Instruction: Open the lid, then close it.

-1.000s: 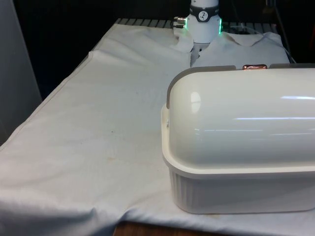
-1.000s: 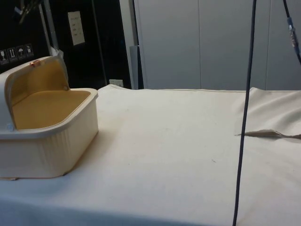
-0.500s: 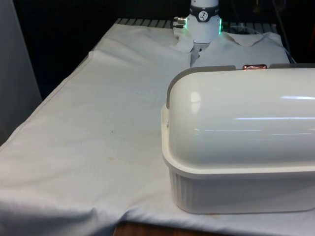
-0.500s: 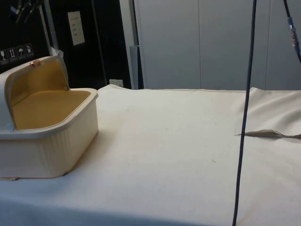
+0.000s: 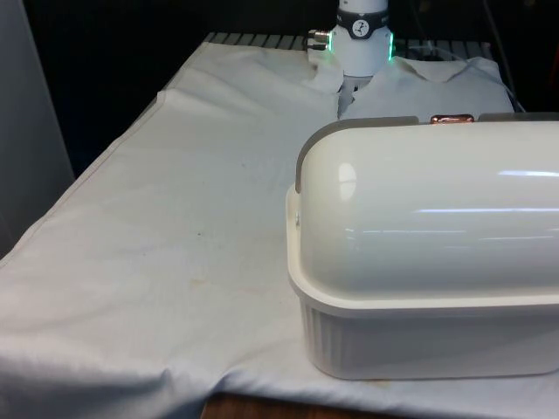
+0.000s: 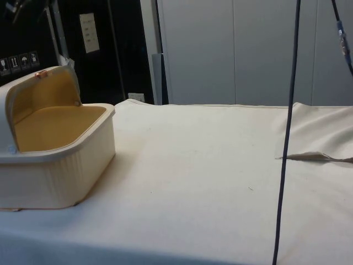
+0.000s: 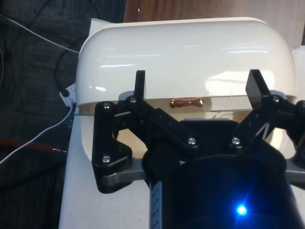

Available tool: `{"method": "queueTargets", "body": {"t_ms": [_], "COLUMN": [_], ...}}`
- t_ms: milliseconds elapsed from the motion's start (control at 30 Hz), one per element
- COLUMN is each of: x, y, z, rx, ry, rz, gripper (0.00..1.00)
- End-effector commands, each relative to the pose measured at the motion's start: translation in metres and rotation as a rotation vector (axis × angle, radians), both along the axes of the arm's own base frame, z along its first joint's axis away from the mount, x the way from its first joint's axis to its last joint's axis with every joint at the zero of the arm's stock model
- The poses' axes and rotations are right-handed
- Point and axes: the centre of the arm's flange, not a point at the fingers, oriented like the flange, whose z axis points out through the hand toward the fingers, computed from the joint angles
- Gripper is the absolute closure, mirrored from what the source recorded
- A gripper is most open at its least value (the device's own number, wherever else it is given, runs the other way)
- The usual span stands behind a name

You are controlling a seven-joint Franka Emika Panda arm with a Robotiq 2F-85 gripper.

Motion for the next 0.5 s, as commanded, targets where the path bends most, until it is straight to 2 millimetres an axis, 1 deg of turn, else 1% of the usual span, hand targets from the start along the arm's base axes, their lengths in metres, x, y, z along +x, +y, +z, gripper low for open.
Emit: {"method": "queueTargets", "body": {"t_ms": [0,67,233,367,400,467], "x": [0.003,0.002,0.010,0.016,0.014,0.018], "y": [0.003,0.001,0.004,0.005,0.005,0.005], "z": [-0.002,-0.002,-0.009,-0.018,-0.016,-0.022], "rx": [0.002,-0.001,-0.001,-0.006,-0.006,-0.007], "ry": [-0.004,0.000,-0.007,0.001,0.004,0.003], "rz": [0.002,0.001,0.002,0.001,0.003,0.001], "gripper": [0.00,0.00,0.00,0.00,0.00,0.00]}}
